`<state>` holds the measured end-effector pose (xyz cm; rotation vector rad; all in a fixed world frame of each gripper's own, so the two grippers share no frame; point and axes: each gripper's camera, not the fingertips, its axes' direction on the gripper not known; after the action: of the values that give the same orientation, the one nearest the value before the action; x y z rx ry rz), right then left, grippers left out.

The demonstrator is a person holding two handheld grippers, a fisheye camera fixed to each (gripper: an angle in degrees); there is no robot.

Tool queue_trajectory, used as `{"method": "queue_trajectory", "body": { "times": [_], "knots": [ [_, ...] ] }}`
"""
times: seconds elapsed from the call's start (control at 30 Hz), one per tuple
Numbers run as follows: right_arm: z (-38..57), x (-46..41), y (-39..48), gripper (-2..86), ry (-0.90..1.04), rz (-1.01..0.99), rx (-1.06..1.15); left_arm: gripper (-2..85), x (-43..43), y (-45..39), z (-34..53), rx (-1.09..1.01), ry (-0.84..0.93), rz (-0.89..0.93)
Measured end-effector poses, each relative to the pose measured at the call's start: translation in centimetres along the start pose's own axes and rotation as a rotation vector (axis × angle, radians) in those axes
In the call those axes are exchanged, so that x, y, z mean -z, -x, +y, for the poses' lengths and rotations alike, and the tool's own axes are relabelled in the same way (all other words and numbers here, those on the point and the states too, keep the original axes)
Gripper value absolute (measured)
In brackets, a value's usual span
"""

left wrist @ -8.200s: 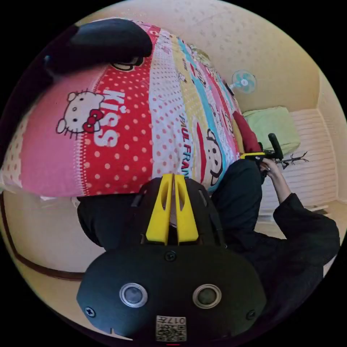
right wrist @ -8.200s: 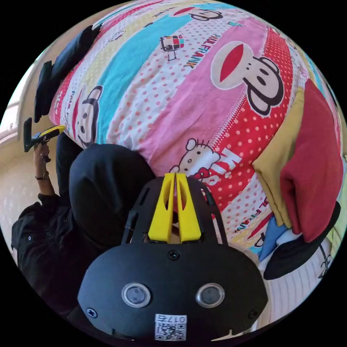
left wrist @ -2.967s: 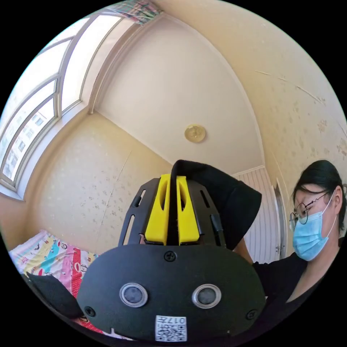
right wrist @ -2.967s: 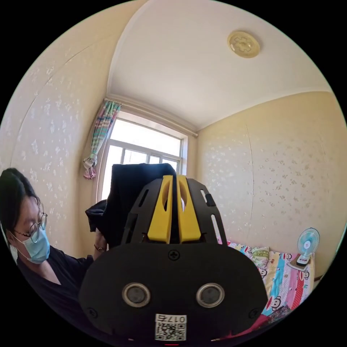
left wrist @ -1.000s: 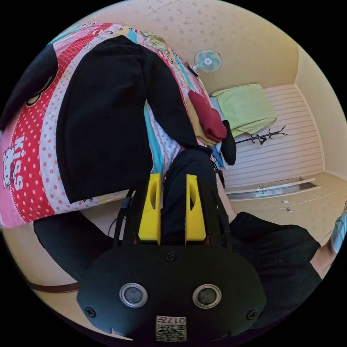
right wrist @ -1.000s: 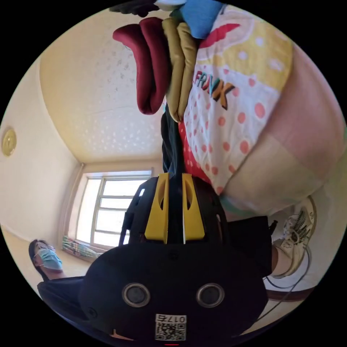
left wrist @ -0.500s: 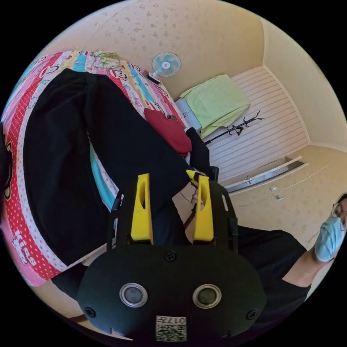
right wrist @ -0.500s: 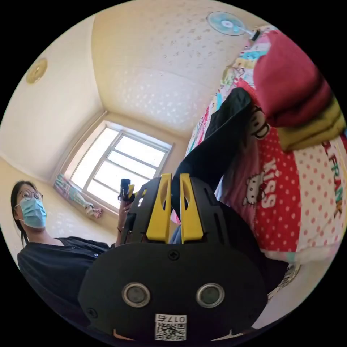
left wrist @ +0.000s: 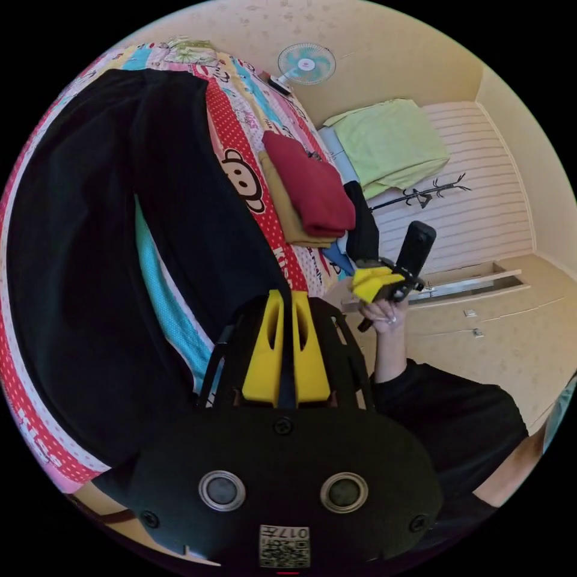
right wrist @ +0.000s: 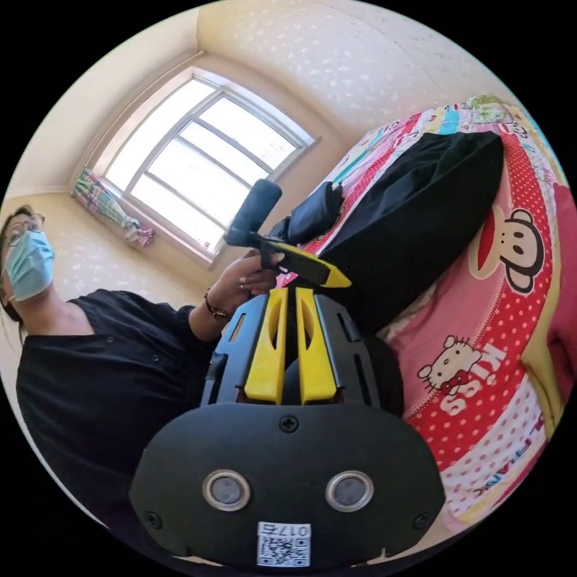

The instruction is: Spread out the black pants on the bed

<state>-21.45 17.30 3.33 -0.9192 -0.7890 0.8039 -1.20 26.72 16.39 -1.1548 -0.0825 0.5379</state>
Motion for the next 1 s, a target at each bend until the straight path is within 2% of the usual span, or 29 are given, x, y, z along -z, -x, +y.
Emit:
{"method": "queue_trajectory", "body": {
  "times": [0.07, 0.1, 0.17, 0.23, 0.33, 0.43, 0.47, 0.53, 0.6, 0.73, 0.87, 1.0],
  "knots": [
    [-5.4, 2.0, -2.7, 4.4, -0.038, 0.159, -0.055, -0.7, 1.3, -0.9, 1.0, -0.010, -0.035, 0.000],
    [-10.0, 1.7, -5.0, 6.0, 0.003, 0.260, -0.102, -0.7, 1.5, -1.2, 1.2, -0.011, -0.041, -0.001],
    [-17.7, -0.8, -9.0, 14.7, 0.156, 0.366, -0.177, -0.8, 2.2, -2.6, 1.8, -0.022, -0.057, -0.004],
    [-27.0, -4.2, -13.8, 17.5, 0.191, 0.504, -0.255, -0.8, 2.7, -4.0, 1.9, -0.048, -0.075, -0.010],
    [-35.4, -8.9, -20.2, 18.2, 0.231, 0.660, -0.376, -0.8, 3.7, -5.9, 2.0, -0.097, -0.112, -0.011],
    [-38.2, -12.0, -26.8, 16.5, 0.294, 0.773, -0.535, -0.8, 5.6, -6.3, 2.3, -0.137, -0.116, 0.028],
    [-38.4, -12.4, -27.5, 15.8, 0.305, 0.778, -0.544, -0.8, 6.7, -5.8, 2.7, -0.137, -0.108, 0.038],
    [-40.1, -15.1, -26.2, 5.3, 0.291, 0.795, -0.429, -0.8, 9.2, -4.0, 4.0, -0.105, -0.112, 0.076],
    [-42.3, -18.3, -22.0, 3.5, 0.249, 0.827, -0.258, -0.8, 12.5, -1.5, 6.2, -0.047, -0.176, 0.126],
    [-46.2, -28.7, -12.6, 2.4, 0.155, 0.815, -0.004, -0.9, 18.6, 4.5, 12.3, 0.091, -0.320, 0.245],
    [-47.6, -37.7, -11.3, 2.4, 0.121, 0.740, 0.006, -0.8, 22.2, 9.3, 18.2, 0.287, -0.427, 0.193],
    [-46.5, -43.5, -12.7, 4.0, 0.151, 0.493, 0.045, -0.5, 23.5, 12.0, 21.6, 0.369, -0.453, 0.183]
  ]
}}
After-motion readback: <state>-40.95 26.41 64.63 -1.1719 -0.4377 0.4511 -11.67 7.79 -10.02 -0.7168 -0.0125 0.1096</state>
